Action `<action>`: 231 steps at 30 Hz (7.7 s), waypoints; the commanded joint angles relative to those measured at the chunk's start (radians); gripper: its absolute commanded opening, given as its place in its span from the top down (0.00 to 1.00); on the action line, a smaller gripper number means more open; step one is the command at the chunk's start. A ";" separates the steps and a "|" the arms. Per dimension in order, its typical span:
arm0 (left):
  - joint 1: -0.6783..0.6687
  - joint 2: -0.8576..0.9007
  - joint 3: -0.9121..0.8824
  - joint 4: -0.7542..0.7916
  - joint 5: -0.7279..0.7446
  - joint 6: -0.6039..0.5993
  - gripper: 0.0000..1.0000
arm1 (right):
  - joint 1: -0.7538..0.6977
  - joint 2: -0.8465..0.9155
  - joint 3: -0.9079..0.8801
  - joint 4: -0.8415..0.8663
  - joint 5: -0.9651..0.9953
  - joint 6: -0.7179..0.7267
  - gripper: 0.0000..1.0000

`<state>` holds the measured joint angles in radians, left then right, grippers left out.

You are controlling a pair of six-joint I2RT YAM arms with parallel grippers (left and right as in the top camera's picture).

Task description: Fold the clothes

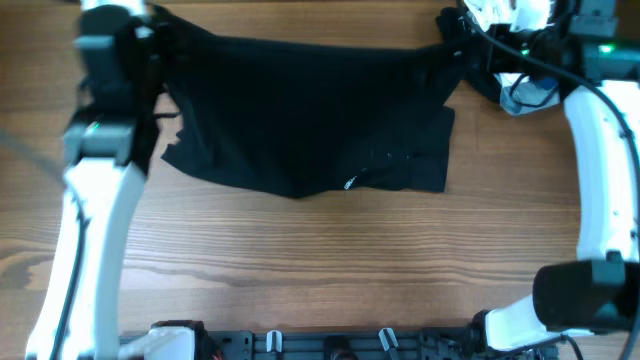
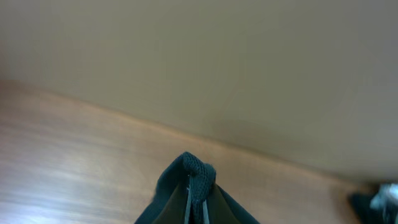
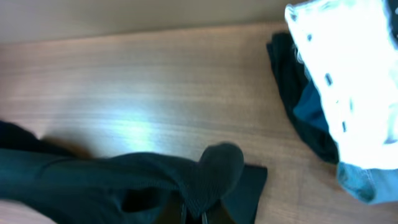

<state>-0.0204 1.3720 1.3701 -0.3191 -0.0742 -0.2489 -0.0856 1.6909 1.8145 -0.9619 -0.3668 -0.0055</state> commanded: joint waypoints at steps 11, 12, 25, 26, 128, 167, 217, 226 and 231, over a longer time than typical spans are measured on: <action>0.069 -0.572 0.012 -0.038 -0.060 0.035 0.96 | -0.175 -0.399 0.235 -0.211 -0.071 -0.073 0.96; 0.069 -0.607 0.012 -0.033 -0.063 0.035 0.96 | -0.182 -0.429 0.235 -0.211 -0.071 -0.074 0.96; 0.068 -0.623 0.012 -0.108 -0.103 0.062 0.96 | -0.193 -0.463 0.278 -0.198 -0.070 -0.127 0.96; 0.069 -0.586 0.012 -0.108 -0.103 0.062 0.96 | -0.193 -0.411 0.278 -0.195 -0.105 -0.138 0.96; 0.098 0.344 0.493 -0.921 0.141 0.088 0.96 | 0.120 0.301 0.469 -0.257 -0.083 -0.202 0.96; -0.126 0.201 -0.396 -0.964 0.249 -0.395 0.96 | 0.105 -0.208 -0.629 -0.011 0.141 0.163 0.96; 0.035 0.191 -0.405 -0.504 -0.045 -0.486 0.96 | 0.167 0.093 -0.603 0.703 -0.060 0.058 0.96; 0.046 0.188 -0.381 -0.487 -0.119 -0.409 0.82 | 0.167 0.093 -0.603 0.738 -0.060 0.053 0.96; 0.052 0.188 -0.380 -0.442 -0.211 -0.409 0.11 | 0.165 0.093 -0.603 0.786 -0.048 0.029 0.15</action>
<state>0.0208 1.5833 0.9745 -0.7856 -0.1982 -0.6670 0.0818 1.7691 1.1892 -0.1997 -0.4152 0.0536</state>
